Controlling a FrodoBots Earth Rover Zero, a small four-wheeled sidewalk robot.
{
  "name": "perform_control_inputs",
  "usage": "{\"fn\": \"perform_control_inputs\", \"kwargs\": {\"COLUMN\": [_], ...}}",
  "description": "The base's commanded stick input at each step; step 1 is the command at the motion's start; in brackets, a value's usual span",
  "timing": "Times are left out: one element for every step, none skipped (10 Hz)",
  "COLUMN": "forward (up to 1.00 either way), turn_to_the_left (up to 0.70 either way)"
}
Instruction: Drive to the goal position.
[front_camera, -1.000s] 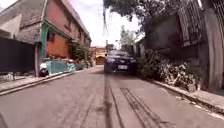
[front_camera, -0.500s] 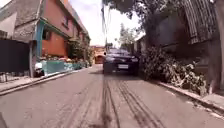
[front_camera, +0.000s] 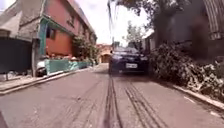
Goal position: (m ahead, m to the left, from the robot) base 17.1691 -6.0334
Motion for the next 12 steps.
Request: {"fn": "perform_control_inputs", "kwargs": {"forward": [0.70, 0.70, 0.70, 0.70, 0.70, 0.70, 0.70, 0.70, 0.70, 0.70, 0.70, 0.70], "turn_to_the_left": [0.00, 0.00, 0.00, 0.00, 0.00, 0.00, 0.00, 0.00, 0.00, 0.00, 0.00, 0.00]}}
